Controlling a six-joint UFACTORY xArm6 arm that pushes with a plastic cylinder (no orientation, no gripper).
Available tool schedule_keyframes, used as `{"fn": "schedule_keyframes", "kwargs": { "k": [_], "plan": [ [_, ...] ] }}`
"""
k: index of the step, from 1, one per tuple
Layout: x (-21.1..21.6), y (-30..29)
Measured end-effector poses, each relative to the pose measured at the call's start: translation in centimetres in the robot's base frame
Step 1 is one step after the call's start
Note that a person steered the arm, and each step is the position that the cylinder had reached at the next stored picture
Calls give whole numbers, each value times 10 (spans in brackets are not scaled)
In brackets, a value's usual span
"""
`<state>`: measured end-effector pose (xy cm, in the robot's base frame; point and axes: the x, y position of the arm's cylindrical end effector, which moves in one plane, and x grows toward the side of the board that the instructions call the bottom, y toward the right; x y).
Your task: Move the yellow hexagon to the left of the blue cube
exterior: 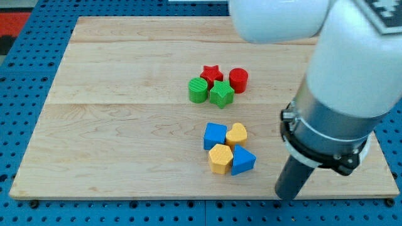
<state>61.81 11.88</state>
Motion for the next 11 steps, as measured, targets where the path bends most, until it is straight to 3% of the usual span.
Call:
{"fn": "schedule_keyframes", "kwargs": {
  "k": [3, 6, 9, 11],
  "plan": [
    [0, -83],
    [-69, -73],
    [-76, -78],
    [-84, -121]
  ]
}}
